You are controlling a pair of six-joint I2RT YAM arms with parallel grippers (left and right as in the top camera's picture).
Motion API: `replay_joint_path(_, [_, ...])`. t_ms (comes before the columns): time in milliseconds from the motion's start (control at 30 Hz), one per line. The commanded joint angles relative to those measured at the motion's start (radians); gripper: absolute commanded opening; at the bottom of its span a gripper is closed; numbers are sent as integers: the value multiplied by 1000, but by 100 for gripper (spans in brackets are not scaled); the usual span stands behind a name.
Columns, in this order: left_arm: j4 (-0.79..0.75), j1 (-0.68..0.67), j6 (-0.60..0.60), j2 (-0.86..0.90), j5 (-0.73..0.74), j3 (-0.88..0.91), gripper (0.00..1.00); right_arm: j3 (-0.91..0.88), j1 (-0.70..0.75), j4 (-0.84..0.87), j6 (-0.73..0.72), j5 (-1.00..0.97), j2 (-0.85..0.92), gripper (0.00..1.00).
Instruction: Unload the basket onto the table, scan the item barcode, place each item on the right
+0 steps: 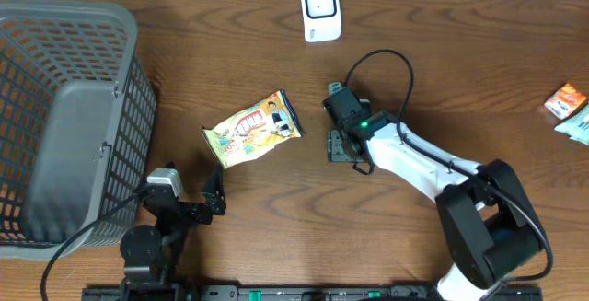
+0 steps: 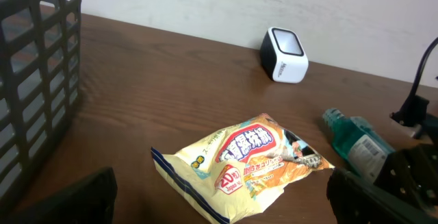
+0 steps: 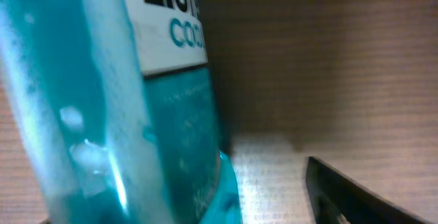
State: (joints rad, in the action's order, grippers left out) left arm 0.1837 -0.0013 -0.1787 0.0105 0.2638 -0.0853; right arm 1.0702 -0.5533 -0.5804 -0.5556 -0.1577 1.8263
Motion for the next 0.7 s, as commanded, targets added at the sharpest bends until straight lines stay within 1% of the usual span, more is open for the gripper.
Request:
replay_joint_path(0, [18,-3,10,-6,12,21,98,-3,12,21,22,-19,17,58])
replay_joint_path(67, [18,-3,10,-6,12,21,98,-3,11,32,23,-16,17,49])
replay_joint_path(133, [18,-3,10,-6,12,21,98,-3,11,39,26,-16,17,43])
replay_joint_path(233, [18,-3,10,-6,12,21,98,-3,11,40,38,-16,17,29])
replay_joint_path(300, [18,-3,10,-6,12,21,98,-3,12,40,39,-16,17,23])
replay_joint_path(400, [18,-3,10,-6,12,21,98,-3,13,43,42,-16,16,17])
replay_joint_path(467, [18,-3,10,-6,12,21,98,-3,13,41,42,-10,13,12])
replay_joint_path(533, [18,-3,10,-6,12,21,98,-3,16,39,58,22,3,10])
replay_joint_path(667, [18,-3,10,-6,12,21,97,-2,19,39,71,57,-37,10])
